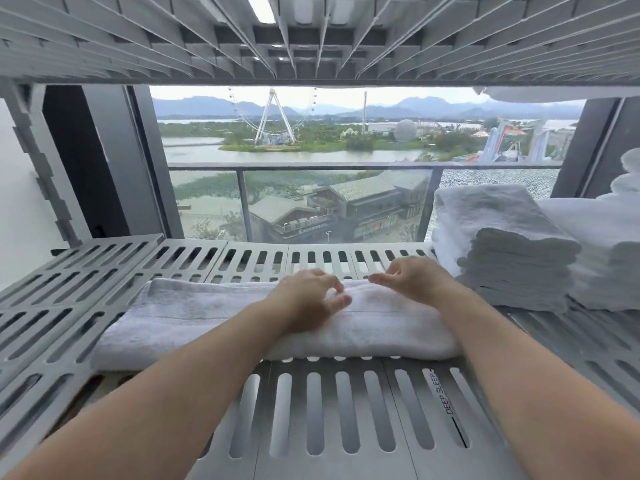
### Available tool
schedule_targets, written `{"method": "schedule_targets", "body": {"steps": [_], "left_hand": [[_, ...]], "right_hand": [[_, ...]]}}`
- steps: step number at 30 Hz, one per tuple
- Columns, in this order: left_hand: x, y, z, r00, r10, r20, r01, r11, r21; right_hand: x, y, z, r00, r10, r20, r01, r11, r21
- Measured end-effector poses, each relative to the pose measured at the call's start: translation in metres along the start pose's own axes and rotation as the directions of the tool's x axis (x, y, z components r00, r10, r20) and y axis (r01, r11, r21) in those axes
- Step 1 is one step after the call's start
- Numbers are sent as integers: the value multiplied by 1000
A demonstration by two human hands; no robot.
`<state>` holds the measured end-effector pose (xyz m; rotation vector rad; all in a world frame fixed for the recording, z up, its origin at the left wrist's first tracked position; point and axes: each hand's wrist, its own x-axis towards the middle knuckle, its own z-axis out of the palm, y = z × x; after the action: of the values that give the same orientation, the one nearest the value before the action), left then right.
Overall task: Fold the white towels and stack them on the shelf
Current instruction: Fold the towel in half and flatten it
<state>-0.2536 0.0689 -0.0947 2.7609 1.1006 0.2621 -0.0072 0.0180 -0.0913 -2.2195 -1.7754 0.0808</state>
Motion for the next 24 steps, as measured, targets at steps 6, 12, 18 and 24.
{"method": "schedule_targets", "body": {"steps": [6, 12, 18, 24], "left_hand": [[3, 0, 26, 996, 7, 89, -19, 991, 133], [5, -2, 27, 995, -10, 101, -8, 984, 176], [3, 2, 25, 994, -41, 98, 23, 983, 184], [0, 5, 23, 993, -53, 104, 33, 983, 182]], "right_hand": [[-2, 21, 0, 998, 21, 62, -23, 999, 30], [1, 21, 4, 1000, 20, 9, -21, 991, 134], [-7, 26, -15, 972, 177, 155, -234, 792, 565], [-29, 29, -22, 903, 200, 380, -381, 783, 492]]}}
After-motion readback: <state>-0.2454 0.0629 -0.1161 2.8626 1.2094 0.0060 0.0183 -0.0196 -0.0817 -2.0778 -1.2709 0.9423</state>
